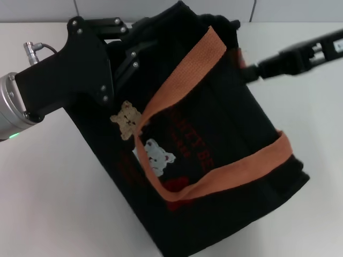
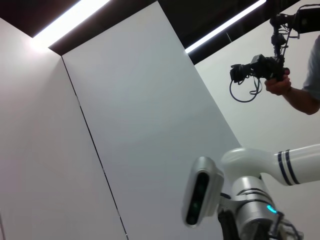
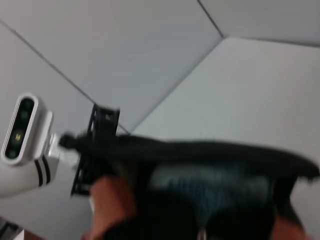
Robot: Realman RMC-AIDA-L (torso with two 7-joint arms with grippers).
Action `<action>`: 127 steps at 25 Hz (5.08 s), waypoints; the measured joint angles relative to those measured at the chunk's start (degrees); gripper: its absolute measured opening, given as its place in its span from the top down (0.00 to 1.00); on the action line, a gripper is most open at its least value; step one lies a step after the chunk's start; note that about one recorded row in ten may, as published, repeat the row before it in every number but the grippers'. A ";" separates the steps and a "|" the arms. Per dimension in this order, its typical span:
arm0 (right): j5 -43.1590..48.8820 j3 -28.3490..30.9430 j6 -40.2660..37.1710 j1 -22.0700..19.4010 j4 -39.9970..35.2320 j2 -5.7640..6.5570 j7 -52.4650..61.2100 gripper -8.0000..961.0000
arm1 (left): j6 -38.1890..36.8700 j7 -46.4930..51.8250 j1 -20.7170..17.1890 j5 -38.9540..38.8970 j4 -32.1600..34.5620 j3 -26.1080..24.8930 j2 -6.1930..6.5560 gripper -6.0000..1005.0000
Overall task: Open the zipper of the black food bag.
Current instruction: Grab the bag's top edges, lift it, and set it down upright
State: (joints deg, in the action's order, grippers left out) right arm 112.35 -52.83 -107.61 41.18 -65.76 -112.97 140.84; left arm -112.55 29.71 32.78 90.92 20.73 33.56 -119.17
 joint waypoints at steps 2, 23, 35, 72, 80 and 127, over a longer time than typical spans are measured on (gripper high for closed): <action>-0.16 0.21 -1.84 -1.30 -1.27 0.10 -0.74 1.00 | 0.27 -0.31 0.09 -0.31 -0.27 0.08 -0.01 0.85; -1.80 5.42 -3.82 -5.50 -17.71 -4.18 -22.51 0.85 | -0.08 -0.35 0.21 -0.39 -0.17 0.90 -0.01 0.85; 2.78 1.32 -1.24 -6.04 -21.19 -6.00 -25.26 0.63 | -0.17 0.01 0.41 -0.38 -0.01 0.89 -0.01 0.85; 2.64 -14.07 17.46 -12.42 -24.55 -6.59 -32.66 0.63 | -0.40 0.17 0.88 -0.19 0.05 1.69 -0.01 0.85; -1.10 -14.14 20.60 -14.26 -24.37 -6.64 -35.26 0.63 | -0.52 0.17 0.99 -0.22 0.11 1.86 -0.02 0.85; 1.09 -8.41 6.46 -13.85 -29.47 -6.38 -31.57 0.62 | -0.36 0.26 2.05 -0.22 0.03 2.33 -0.02 0.85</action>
State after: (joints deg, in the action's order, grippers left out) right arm 113.44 -61.24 -101.15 27.33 -95.23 -119.35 109.28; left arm -112.91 29.97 34.83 90.70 20.76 35.89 -119.18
